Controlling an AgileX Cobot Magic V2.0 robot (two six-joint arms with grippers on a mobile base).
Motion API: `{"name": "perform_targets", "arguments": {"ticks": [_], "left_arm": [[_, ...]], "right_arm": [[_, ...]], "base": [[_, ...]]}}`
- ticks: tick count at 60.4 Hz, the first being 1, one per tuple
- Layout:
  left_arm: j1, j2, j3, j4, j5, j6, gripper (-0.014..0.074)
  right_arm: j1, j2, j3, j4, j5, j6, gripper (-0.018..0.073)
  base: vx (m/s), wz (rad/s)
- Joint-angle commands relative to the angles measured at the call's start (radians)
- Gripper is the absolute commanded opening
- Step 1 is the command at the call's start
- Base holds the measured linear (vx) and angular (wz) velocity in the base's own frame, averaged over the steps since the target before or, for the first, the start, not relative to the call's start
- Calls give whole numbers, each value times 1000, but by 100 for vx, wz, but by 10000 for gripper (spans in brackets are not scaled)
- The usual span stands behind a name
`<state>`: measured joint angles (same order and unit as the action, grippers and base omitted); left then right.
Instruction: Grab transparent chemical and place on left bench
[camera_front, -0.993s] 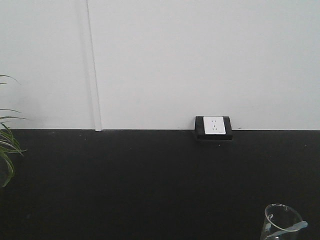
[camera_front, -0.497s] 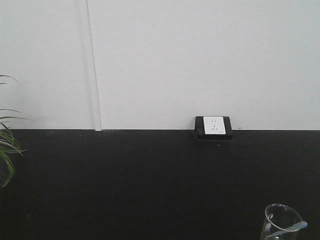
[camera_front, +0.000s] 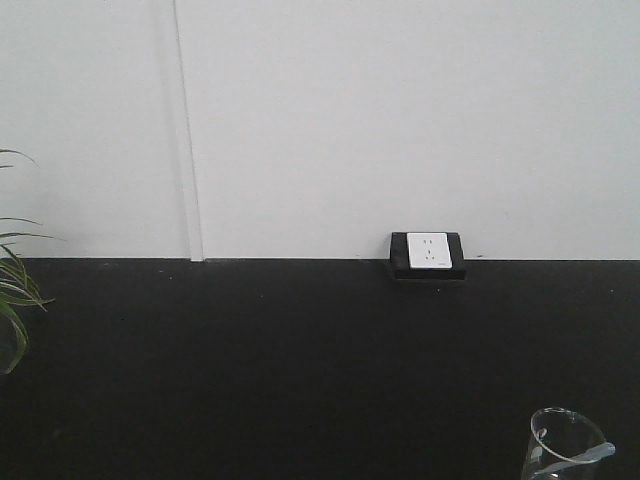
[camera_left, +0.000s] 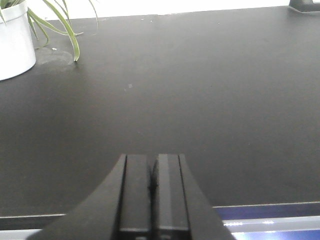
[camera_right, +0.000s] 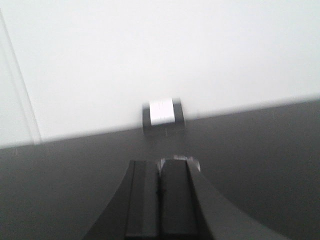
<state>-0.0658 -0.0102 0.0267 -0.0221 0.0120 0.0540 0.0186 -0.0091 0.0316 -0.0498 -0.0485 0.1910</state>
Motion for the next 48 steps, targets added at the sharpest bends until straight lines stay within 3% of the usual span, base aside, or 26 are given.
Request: {"name": "perform_targets", "arguments": {"ticks": [1,11,29,38,48], "left_arm": [[-2,-19,16,-1,-78,-8,-3],[-2,-19,16,-1,-78,-8,-3],[-2,-19,16,-1,-78,-8,-3],[-2,-19,16,-1,-78,-8,-3],[-2,-19,16,-1,-78,-8,-3]], "right_arm": [[-1,16,-51,-29,-142,-42,-3],[-1,192,-216,-33,-45,-79,-3],[-1,565,-299,-33,-166,-129,30],[-1,737,-299,-32,-242,-138,131],[-1,907,-299,-32,-391,-138,328]], "base": [[0,0],[0,0],[0,0],[0,0],[0,0]]}}
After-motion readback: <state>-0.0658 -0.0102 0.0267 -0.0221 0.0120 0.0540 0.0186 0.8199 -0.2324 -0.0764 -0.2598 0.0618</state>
